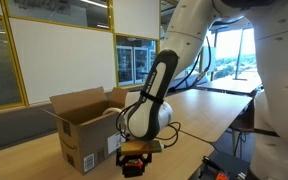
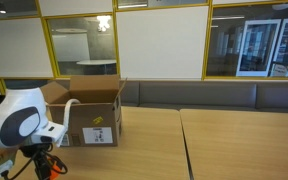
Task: Put all the objects on the table into the box.
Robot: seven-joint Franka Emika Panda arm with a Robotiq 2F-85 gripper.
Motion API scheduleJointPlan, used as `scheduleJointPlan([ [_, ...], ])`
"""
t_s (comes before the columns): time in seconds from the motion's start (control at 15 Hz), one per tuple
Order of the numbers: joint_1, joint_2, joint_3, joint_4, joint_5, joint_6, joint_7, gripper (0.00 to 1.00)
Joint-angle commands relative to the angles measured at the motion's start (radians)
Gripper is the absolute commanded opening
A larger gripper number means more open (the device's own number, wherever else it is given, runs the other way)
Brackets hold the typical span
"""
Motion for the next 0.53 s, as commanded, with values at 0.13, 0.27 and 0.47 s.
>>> scheduleJointPlan([
  [0.13,0.02,-0.203,-0.018,0.011,-0.289,-0.123,0.199,0.62],
  [0.27,-0.01,-0.249,0.021,0.043,-0.347,-0.18,0.229,0.62],
  [0.47,-0.045,-0.287,0.084,0.121,-0.375,-0.267,0.216,0.62],
])
